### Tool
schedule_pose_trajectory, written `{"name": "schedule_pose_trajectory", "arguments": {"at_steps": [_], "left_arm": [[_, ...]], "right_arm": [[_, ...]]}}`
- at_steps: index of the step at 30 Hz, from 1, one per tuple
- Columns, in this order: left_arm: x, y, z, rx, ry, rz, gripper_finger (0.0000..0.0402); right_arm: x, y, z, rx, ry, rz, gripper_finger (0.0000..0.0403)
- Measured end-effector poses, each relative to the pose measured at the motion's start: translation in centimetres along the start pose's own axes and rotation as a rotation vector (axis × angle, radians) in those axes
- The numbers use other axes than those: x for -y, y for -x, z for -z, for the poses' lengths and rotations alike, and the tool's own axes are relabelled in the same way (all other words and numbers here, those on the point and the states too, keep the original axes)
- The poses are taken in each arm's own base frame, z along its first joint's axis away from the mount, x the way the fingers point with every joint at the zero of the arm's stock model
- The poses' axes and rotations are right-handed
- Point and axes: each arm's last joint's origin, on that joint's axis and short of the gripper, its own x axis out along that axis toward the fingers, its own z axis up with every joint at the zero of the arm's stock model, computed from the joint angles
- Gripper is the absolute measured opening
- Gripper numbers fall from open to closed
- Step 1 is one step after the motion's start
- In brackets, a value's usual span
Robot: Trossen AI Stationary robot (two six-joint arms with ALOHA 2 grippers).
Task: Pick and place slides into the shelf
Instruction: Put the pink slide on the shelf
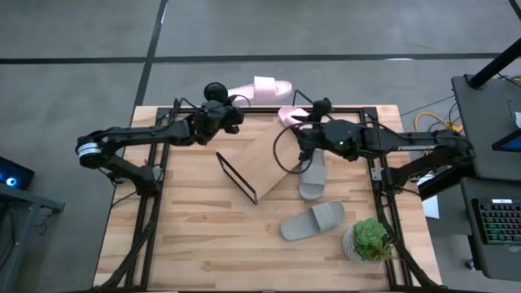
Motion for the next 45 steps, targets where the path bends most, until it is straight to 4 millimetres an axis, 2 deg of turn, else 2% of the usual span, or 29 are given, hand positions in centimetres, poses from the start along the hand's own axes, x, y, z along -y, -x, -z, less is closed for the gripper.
{"name": "schedule_pose_trajectory", "arguments": {"at_steps": [7, 12, 16, 22, 27, 33, 45], "left_arm": [[1.0, 0.0, -0.7, -0.007, -0.044, -0.006, 0.0044], [1.2, 0.4, -1.2, 0.017, -0.050, -0.005, 0.0044], [1.1, 0.5, -1.3, 0.023, -0.051, -0.004, 0.0044], [1.1, 0.6, -1.3, 0.027, -0.051, -0.004, 0.0044], [1.3, 1.0, -1.7, 0.052, -0.051, 0.004, 0.0044], [1.4, 1.6, -2.4, 0.084, -0.051, 0.009, 0.0044], [0.5, 1.8, -3.1, 0.114, -0.026, 0.001, 0.0043]], "right_arm": [[-1.8, -2.3, 0.3, -0.115, 0.301, 0.018, 0.0139], [-2.5, -4.1, 0.9, -0.225, 0.406, 0.066, 0.0140], [-2.2, -4.6, 1.0, -0.239, 0.393, 0.072, 0.0159], [-1.1, -4.4, 0.4, -0.223, 0.385, 0.095, 0.0220], [-0.1, -4.9, 0.9, -0.254, 0.417, 0.107, 0.0250], [1.2, -5.7, 2.1, -0.306, 0.370, 0.135, 0.0253], [1.0, -6.0, 2.0, -0.233, 0.320, 0.079, 0.0226]]}}
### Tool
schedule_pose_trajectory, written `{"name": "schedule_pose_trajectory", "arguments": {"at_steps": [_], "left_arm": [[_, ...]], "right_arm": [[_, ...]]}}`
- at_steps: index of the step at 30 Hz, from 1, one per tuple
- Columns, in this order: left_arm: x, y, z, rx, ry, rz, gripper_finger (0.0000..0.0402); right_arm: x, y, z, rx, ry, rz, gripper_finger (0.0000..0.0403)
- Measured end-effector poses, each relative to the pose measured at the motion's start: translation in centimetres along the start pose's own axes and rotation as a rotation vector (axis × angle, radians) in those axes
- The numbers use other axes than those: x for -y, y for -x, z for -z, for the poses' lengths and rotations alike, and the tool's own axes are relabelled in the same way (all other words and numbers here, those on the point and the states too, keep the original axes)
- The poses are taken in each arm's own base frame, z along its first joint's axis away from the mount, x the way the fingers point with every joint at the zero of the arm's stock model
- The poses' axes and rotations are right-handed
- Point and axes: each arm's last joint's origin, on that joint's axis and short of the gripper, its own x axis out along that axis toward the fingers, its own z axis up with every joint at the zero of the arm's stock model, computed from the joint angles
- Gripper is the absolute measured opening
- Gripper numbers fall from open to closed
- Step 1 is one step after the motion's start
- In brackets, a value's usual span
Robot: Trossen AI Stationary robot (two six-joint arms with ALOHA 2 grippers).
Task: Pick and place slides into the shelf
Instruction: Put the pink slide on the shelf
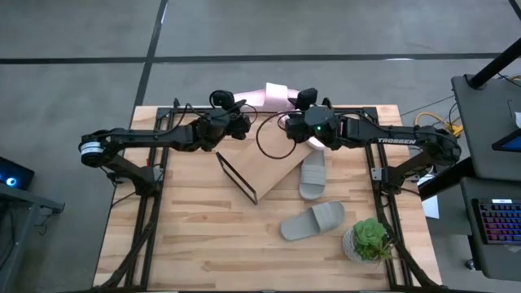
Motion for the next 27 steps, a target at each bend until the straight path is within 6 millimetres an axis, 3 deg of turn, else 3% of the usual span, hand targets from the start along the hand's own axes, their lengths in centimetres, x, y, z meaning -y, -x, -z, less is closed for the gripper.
{"name": "schedule_pose_trajectory", "arguments": {"at_steps": [6, 13, 16, 23, 27], "left_arm": [[0.0, 0.0, -0.1, 0.021, 0.001, 0.013, 0.0043], [-0.1, 0.0, -0.2, 0.033, 0.015, 0.011, 0.0043], [0.0, 0.1, -0.2, 0.038, 0.027, 0.019, 0.0052], [-1.0, 0.9, -0.2, 0.075, 0.055, 0.019, 0.0205], [-2.6, 2.4, 0.3, 0.138, 0.103, 0.029, 0.0265]], "right_arm": [[0.2, 0.0, -0.1, 0.012, -0.036, 0.018, 0.0178], [0.1, 0.0, -0.1, 0.009, -0.036, 0.004, 0.0042], [0.1, 0.0, -0.1, 0.010, -0.065, 0.006, 0.0041], [0.3, 0.0, 0.2, 0.006, -0.172, 0.006, 0.0041], [0.2, 0.1, 0.5, 0.028, -0.203, -0.007, 0.0041]]}}
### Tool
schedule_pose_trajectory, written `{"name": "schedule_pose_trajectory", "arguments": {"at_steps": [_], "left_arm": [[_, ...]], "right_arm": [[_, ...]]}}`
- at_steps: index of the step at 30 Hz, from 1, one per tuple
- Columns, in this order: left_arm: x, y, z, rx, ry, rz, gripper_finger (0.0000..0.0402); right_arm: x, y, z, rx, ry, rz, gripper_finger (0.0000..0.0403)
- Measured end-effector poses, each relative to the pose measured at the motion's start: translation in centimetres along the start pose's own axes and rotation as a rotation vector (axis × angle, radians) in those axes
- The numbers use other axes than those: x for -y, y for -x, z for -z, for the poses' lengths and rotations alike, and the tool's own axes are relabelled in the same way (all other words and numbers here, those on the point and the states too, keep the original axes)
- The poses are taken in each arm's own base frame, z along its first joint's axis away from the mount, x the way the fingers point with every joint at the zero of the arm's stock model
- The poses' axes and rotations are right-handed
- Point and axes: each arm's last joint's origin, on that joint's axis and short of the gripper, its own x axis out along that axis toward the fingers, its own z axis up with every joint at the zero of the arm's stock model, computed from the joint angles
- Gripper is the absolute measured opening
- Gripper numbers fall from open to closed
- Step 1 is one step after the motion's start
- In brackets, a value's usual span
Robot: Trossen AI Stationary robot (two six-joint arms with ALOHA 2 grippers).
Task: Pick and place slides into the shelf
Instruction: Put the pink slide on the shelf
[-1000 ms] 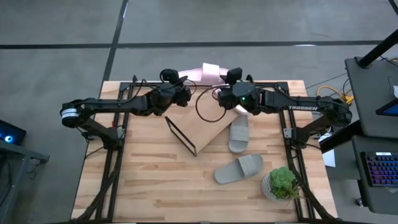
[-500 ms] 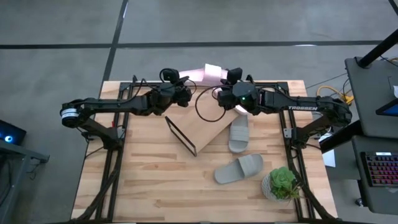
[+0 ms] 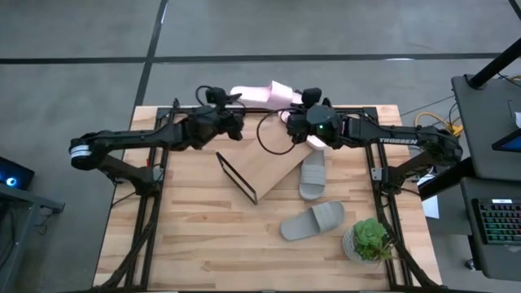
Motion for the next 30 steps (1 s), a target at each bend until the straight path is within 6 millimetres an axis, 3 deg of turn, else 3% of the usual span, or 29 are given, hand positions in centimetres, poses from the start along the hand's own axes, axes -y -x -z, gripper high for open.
{"name": "schedule_pose_trajectory", "arguments": {"at_steps": [7, 15, 21, 30], "left_arm": [[-3.0, 4.1, 0.5, 0.290, 0.139, 0.227, 0.0279], [-3.5, 6.8, 2.0, 0.389, 0.163, 0.266, 0.0280], [-4.0, 7.5, 2.1, 0.441, 0.192, 0.243, 0.0280], [-2.1, 6.1, 1.9, 0.469, 0.190, 0.357, 0.0280]], "right_arm": [[-0.1, 1.3, 1.0, 0.095, -0.064, -0.059, 0.0041], [-1.1, 3.2, 3.0, 0.330, -0.103, -0.115, 0.0041], [-2.9, 3.3, 4.0, 0.446, -0.071, -0.176, 0.0041], [-2.9, 3.3, 4.0, 0.465, -0.052, -0.183, 0.0041]]}}
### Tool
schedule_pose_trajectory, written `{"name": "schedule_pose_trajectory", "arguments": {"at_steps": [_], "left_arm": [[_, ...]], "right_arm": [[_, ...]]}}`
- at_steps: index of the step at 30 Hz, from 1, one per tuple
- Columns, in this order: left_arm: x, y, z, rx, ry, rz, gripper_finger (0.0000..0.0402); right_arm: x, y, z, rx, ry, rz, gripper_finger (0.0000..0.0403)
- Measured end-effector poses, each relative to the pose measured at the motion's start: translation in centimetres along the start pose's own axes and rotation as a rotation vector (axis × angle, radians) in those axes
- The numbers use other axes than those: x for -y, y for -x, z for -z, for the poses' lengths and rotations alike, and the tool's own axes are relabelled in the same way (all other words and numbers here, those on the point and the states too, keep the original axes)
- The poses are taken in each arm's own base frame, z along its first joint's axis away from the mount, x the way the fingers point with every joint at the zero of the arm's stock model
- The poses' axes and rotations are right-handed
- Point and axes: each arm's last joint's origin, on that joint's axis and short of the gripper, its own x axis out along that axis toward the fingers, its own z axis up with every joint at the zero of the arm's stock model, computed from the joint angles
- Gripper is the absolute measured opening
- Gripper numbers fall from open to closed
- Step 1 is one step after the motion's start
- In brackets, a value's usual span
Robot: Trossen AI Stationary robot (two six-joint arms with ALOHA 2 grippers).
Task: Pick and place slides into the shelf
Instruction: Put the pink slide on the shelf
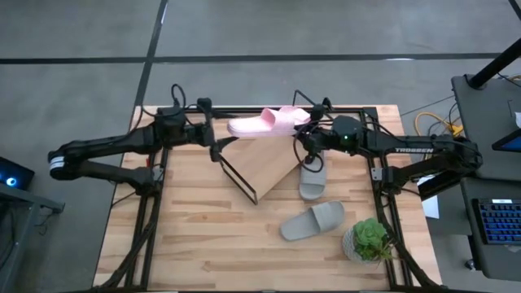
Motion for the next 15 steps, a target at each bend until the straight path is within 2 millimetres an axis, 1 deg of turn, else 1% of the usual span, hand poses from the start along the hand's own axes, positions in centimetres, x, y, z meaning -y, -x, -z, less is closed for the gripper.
{"name": "schedule_pose_trajectory", "arguments": {"at_steps": [5, 8, 12, 15], "left_arm": [[0.36, -0.95, 0.39, -0.025, -0.002, 0.022, 0.0279], [0.39, -1.09, 0.41, -0.025, -0.003, 0.022, 0.0265], [0.41, -1.14, 0.44, -0.026, -0.004, 0.023, 0.0221], [0.45, -1.28, 0.49, -0.029, -0.008, 0.023, 0.0167]], "right_arm": [[0.17, 0.08, -0.13, 0.006, 0.006, 0.005, 0.0041], [0.14, 0.08, -0.10, 0.002, 0.007, 0.002, 0.0041], [0.13, 0.06, -0.09, 0.001, 0.007, 0.002, 0.0041], [0.14, 0.08, -0.09, 0.001, 0.007, 0.003, 0.0041]]}}
